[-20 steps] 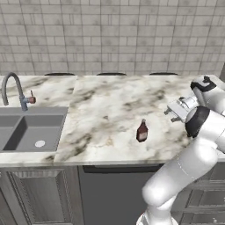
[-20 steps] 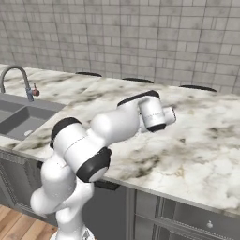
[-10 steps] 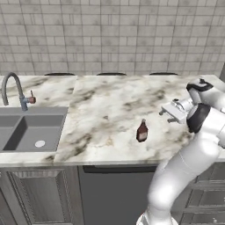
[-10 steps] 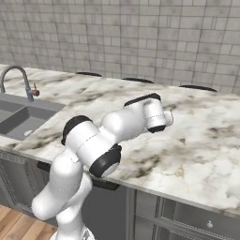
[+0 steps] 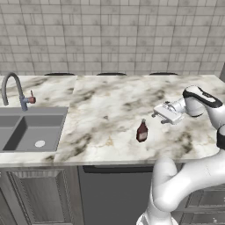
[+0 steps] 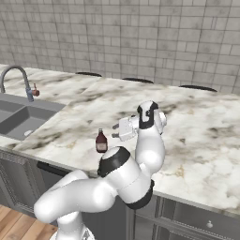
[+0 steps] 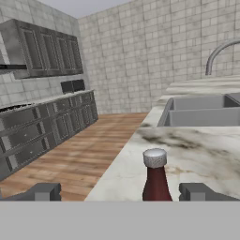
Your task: Place the condiment bottle and ketchup from the counter to the top shelf of the fridge. If the existing items in the fridge are on the top shelf, move them to other shelves.
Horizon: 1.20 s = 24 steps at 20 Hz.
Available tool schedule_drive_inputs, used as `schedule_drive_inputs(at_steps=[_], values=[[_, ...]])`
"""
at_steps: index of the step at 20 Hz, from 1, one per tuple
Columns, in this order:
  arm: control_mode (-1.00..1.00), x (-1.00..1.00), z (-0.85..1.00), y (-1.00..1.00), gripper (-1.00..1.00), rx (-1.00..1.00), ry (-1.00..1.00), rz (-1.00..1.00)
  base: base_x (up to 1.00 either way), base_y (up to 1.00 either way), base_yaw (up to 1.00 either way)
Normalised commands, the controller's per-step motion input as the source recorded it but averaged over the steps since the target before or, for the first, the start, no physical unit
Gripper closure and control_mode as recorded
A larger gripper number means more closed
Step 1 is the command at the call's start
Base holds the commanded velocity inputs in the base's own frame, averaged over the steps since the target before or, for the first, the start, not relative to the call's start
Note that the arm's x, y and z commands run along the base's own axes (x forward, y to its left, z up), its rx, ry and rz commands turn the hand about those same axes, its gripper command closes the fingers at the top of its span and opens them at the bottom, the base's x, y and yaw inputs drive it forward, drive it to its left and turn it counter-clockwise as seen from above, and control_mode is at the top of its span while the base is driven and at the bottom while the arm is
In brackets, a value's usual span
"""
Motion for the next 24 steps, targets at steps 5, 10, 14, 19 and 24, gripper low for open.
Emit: schedule_drive_inputs(at_steps=[5, 10, 14, 19, 24], values=[[-1.0, -0.02, -0.15, 0.25, -1.0, 0.0, 0.0, 0.0, 0.0, 0.0, 0.0], [-1.0, -0.38, -0.12, 0.37, -1.0, 0.0, -0.01, 0.0, 0.0, 0.0, 0.0], [-1.0, -0.13, -0.02, 0.21, -1.0, 0.0, -0.01, -0.05, 0.0, 0.0, 0.0], [-1.0, -0.02, 0.0, 0.0, -1.0, 0.0, 0.0, -0.18, 0.0, 0.0, 0.0], [-1.0, 0.0, -0.02, 0.0, -1.0, 0.0, 0.0, -0.19, 0.0, 0.0, 0.0]])
